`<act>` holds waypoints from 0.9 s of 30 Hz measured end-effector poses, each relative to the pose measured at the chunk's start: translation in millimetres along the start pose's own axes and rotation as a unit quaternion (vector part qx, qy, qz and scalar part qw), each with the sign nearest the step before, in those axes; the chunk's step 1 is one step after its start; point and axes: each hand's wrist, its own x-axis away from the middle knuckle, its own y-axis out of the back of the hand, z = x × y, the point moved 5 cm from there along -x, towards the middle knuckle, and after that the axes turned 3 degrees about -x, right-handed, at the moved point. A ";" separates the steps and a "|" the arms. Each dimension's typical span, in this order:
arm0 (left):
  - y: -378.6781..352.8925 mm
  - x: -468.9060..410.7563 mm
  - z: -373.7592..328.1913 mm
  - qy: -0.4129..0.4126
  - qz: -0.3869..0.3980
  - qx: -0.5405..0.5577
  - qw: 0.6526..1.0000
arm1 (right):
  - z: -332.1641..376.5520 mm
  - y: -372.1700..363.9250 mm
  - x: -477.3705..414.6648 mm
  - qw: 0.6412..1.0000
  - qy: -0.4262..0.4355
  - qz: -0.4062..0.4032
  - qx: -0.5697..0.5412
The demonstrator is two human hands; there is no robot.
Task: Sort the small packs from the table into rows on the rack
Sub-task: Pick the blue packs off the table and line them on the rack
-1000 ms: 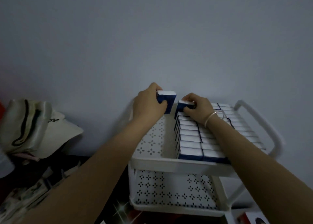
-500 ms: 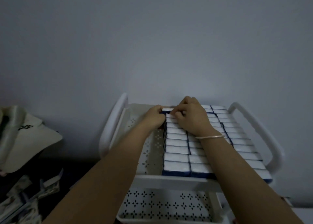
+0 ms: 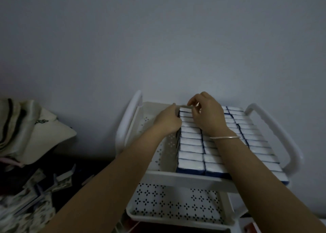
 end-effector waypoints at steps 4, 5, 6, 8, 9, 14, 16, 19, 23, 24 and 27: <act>39.7 58.8 -13.1 -0.052 -0.074 -0.025 0.996 | 48.7 23.2 0.9 0.999 0.026 -0.023 -0.030; 51.4 79.0 -14.4 -0.084 -0.098 0.002 0.992 | 67.8 30.0 5.9 0.999 0.034 -0.035 -0.016; 63.0 100.5 -15.3 -0.116 -0.114 0.046 0.986 | 89.4 36.8 13.8 0.997 0.047 -0.052 0.012; 83.2 143.3 -8.3 -0.162 -0.121 0.155 0.967 | 137.5 43.6 38.5 0.992 0.076 -0.088 0.046; 92.6 161.9 -1.2 -0.170 -0.133 0.195 0.957 | 158.9 45.0 52.7 0.990 0.090 -0.101 0.040; 120.4 222.6 82.7 -0.107 -0.220 0.202 0.948 | 239.0 9.6 114.4 0.972 0.203 -0.047 -0.108; 118.0 233.4 144.6 -0.012 -0.243 0.165 0.956 | 260.3 -30.1 135.5 0.961 0.228 0.045 -0.150; 103.9 246.8 248.4 0.142 -0.248 0.062 0.956 | 268.0 -113.5 161.2 0.952 0.190 0.194 -0.143; 94.1 248.1 334.7 0.205 -0.207 -0.115 0.950 | 244.0 -238.9 178.1 0.933 0.076 0.333 -0.109; 94.3 242.6 347.8 0.196 -0.192 -0.143 0.951 | 236.8 -268.9 179.8 0.927 0.046 0.359 -0.097; 93.6 220.5 382.0 0.188 -0.123 -0.199 0.954 | 222.2 -344.3 179.5 0.919 -0.008 0.393 -0.039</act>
